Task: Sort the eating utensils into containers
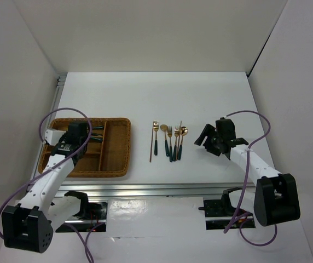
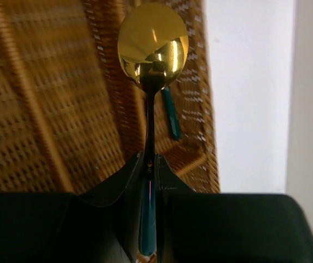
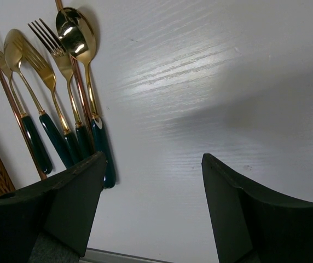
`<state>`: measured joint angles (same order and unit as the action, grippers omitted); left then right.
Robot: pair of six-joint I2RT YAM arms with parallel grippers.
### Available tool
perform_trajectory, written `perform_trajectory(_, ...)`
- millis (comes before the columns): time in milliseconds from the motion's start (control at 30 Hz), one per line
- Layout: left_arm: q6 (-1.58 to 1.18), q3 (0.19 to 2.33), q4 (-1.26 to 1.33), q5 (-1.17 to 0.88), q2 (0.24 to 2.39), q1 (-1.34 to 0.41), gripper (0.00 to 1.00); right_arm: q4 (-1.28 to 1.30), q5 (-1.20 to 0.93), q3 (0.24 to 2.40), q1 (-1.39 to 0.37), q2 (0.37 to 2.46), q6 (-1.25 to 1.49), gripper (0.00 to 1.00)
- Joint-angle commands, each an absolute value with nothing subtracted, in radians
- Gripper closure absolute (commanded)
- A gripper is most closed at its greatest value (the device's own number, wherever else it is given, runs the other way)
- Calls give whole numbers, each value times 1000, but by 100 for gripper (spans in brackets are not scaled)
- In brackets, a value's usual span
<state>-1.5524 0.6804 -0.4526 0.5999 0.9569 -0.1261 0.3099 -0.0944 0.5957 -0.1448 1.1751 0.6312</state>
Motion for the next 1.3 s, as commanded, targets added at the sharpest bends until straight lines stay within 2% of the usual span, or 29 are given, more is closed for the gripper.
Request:
perform_trajectory(0, -1637, 722, -526, 634, 1024, -84, 76, 270, -100, 591, -138, 1187, 621, 22)
perform_trajectory(367, -1700, 689, -522, 549, 1092, 20, 74, 270, -78, 600, -138, 1197, 621, 22)
perform_trajectory(433, -1712, 689, -548, 539, 1117, 29, 69, 261, -78, 600, -138, 1209, 621, 22)
perform_trajectory(500, -1727, 699, -572, 538, 1132, 38, 60, 261, -78, 600, -138, 1218, 621, 22)
perform_trajectory(600, -1727, 722, -604, 519, 1144, 48, 54, 261, -78, 600, -138, 1218, 621, 22)
perform_trajectory(733, -1656, 744, -604, 506, 1144, 57, 40, 261, -78, 600, -138, 1218, 621, 22)
perform_trajectory(867, -1413, 805, -507, 421, 1108, 57, 40, 261, -78, 600, -138, 1209, 621, 22)
perform_trajectory(933, -1282, 815, -351, 268, 1069, 57, 40, 252, -78, 600, -138, 1209, 621, 22)
perform_trajectory(1000, -1137, 786, -222, 110, 1036, 14, 41, 252, -89, 591, -138, 1209, 621, 22)
perform_trajectory(1067, -1044, 776, -61, 40, 1012, -35, 40, 242, -98, 591, -138, 1209, 621, 22)
perform_trajectory(1267, -867, 900, -11, 26, 1138, -357, 40, 233, -107, 581, -138, 1218, 621, 22)
